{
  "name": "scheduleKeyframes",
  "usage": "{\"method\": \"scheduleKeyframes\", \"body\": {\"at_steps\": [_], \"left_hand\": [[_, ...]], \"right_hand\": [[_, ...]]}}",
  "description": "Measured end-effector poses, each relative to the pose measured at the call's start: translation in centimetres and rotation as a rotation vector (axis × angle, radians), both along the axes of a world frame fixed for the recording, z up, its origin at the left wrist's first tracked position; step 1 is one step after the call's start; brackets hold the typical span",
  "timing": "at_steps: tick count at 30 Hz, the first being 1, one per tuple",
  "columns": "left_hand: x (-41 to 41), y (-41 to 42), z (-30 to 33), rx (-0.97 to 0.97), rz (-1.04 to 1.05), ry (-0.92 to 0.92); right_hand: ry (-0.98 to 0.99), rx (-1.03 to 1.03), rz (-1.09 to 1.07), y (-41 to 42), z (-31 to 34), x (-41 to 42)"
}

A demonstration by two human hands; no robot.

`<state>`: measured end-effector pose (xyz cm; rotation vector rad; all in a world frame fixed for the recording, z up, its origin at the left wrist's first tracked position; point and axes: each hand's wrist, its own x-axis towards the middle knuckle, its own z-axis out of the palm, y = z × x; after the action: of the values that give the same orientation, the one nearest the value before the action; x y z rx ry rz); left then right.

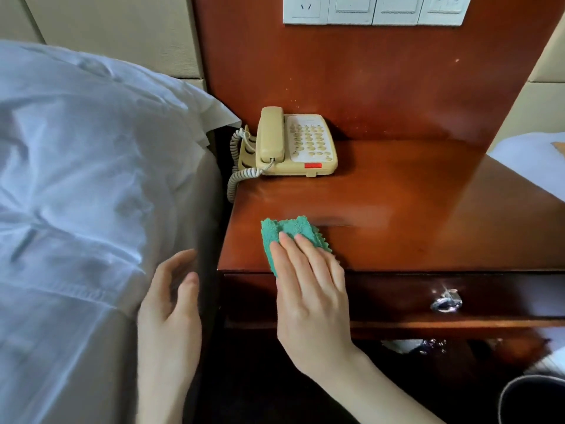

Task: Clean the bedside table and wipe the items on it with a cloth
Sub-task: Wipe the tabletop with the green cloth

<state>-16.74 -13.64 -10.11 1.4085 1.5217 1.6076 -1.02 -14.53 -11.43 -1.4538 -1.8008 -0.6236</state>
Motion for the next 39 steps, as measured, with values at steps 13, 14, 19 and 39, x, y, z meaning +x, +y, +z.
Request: {"method": "scheduleKeyframes", "body": {"at_steps": [13,14,19,39], "left_hand": [[-1.3,-0.5,-0.5,0.077,-0.128,-0.138],[-1.3,-0.5,-0.4,0.076,-0.135,-0.156],[-0.9,-0.8,-0.3,0.079,-0.145,-0.162],[-1.0,-1.3,-0.1,0.138,-0.119,-0.222]], "right_hand": [[-0.074,-0.104,0.147,-0.2,0.2,1.1],[-0.053,-0.11,0.137,-0.4,0.2,1.8],[0.019,-0.104,0.096,-1.3,0.2,3.4],[-0.247,-0.632,0.528,0.9,6.5,0.6]]}}
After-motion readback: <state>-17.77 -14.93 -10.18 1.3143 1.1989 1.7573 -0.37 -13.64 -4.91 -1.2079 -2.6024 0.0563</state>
